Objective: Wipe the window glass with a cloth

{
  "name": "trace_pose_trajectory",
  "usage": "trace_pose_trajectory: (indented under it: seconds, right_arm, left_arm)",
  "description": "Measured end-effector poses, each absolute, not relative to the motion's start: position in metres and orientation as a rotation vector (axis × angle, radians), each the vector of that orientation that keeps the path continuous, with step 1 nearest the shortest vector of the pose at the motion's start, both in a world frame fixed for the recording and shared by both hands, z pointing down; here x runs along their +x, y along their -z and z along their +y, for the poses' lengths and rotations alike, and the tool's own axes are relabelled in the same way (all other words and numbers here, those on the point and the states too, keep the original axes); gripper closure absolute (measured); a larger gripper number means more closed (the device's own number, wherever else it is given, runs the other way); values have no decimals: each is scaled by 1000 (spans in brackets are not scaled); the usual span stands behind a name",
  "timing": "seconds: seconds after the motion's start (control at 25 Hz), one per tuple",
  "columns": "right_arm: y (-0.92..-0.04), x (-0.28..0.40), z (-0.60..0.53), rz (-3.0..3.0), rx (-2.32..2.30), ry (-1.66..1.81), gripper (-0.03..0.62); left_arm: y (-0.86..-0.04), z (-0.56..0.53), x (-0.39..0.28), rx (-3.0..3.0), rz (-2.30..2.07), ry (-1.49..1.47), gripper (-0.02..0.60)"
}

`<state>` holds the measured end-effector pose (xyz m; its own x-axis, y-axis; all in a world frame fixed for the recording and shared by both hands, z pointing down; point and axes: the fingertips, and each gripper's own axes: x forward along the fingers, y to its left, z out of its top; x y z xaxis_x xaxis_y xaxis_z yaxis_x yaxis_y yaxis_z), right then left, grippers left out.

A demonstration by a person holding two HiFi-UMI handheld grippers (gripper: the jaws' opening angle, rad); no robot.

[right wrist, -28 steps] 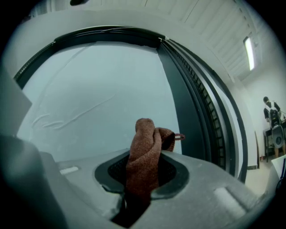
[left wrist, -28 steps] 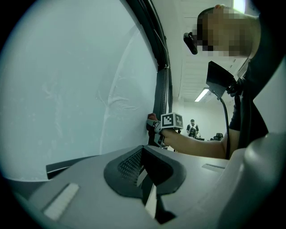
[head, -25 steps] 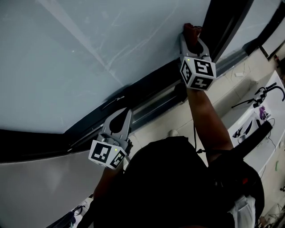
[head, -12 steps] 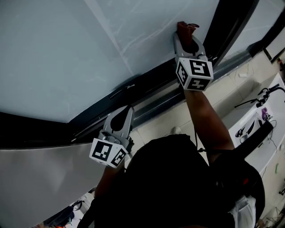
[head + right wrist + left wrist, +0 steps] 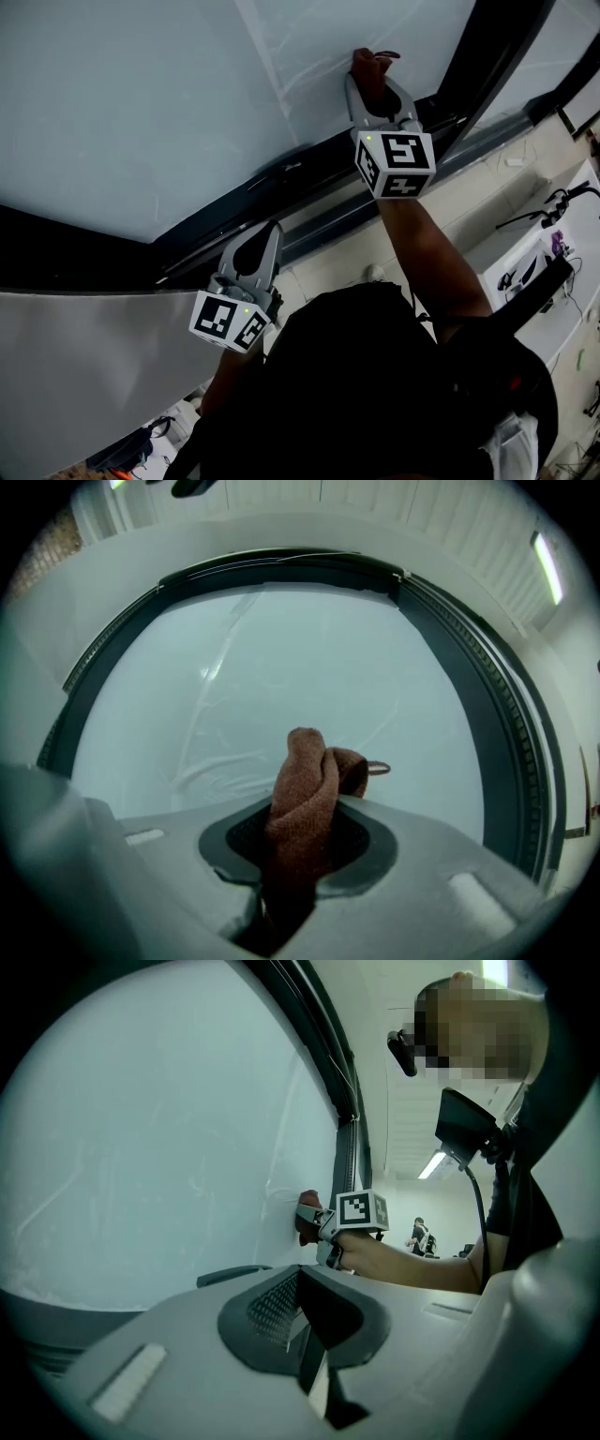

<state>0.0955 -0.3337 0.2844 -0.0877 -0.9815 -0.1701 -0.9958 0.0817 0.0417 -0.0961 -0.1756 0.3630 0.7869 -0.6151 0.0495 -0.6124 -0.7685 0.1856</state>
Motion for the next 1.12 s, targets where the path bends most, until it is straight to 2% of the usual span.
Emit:
trace_pose_trajectory:
  seconds: [0.64,1.12]
  right_arm:
    - [-280,1,-319,2384,-1898,-287,511]
    - [-282,-23,-315,2442,-1835,-306,513]
  left_arm:
    - [-362,-167,-131,2781,-998,38,565]
    - [-361,-167,-133,2789,-989,30,565]
